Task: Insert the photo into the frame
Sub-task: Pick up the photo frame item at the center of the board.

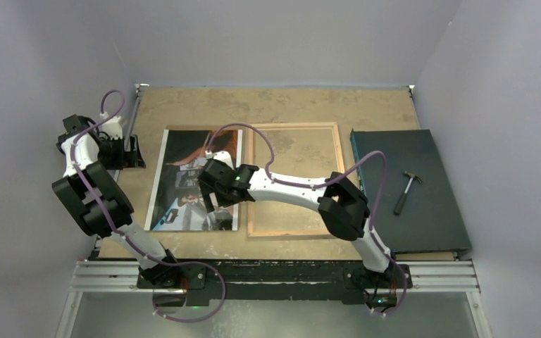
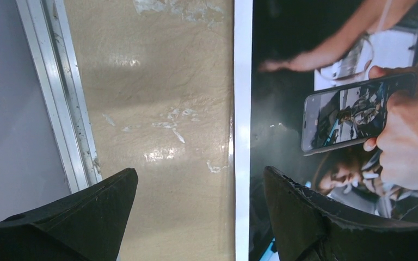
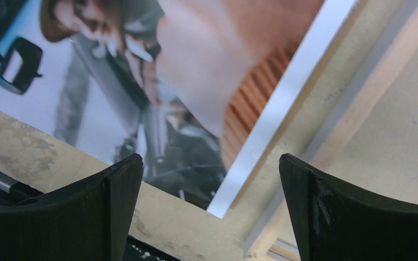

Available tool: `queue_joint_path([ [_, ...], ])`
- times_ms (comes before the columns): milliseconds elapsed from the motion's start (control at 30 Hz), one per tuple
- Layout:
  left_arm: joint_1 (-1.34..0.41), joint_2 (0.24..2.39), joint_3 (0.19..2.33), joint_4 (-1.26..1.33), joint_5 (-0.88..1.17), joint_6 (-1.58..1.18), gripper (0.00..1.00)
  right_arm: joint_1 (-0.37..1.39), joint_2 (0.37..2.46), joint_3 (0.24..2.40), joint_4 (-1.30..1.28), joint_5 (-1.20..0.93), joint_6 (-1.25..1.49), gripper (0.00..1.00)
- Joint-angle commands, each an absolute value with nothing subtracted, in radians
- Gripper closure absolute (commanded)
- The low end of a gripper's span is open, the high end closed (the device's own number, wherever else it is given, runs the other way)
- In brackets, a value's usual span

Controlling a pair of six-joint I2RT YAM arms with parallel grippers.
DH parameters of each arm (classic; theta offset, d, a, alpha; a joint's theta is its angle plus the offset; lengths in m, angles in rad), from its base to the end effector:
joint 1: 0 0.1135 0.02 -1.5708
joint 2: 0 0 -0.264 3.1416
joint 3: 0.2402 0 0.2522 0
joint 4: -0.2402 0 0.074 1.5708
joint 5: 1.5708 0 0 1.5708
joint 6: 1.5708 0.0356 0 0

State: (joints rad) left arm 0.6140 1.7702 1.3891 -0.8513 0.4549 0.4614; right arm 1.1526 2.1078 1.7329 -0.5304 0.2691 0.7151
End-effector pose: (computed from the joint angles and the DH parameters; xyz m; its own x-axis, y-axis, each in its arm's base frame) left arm 0.3010 0.1930 0.2369 -0.8677 -0.1223 -0.4818 -0.0134 0.9747 -0.2233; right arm 0.2003 0.4273 0.2213 -0.7751 -0.1877 -0.6033 -0.4053 0.8802 0.2470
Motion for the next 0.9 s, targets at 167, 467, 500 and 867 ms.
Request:
queue_joint_path([
  [167, 0.605, 1.684, 1.316, -0.802, 0.477, 0.523, 0.16, 1.139, 2.292, 2.017, -0.542, 0.331, 0.651, 0.01],
  [467, 0.548, 1.672, 1.277, -0.761, 0.425, 0.533, 0.16, 1.06, 2.276, 1.923, -0.489, 0.32, 0.683, 0.01],
  [500, 0.54, 1.675, 1.269, -0.754, 0.414, 0.53, 0.16, 1.037, 2.257, 1.885, -0.465, 0.301, 0.693, 0.01],
  [867, 0.437, 1.66, 1.165, -0.659, 0.314, 0.505, 0.16, 0.974, 2.277, 1.831, -0.445, 0.287, 0.725, 0.01],
])
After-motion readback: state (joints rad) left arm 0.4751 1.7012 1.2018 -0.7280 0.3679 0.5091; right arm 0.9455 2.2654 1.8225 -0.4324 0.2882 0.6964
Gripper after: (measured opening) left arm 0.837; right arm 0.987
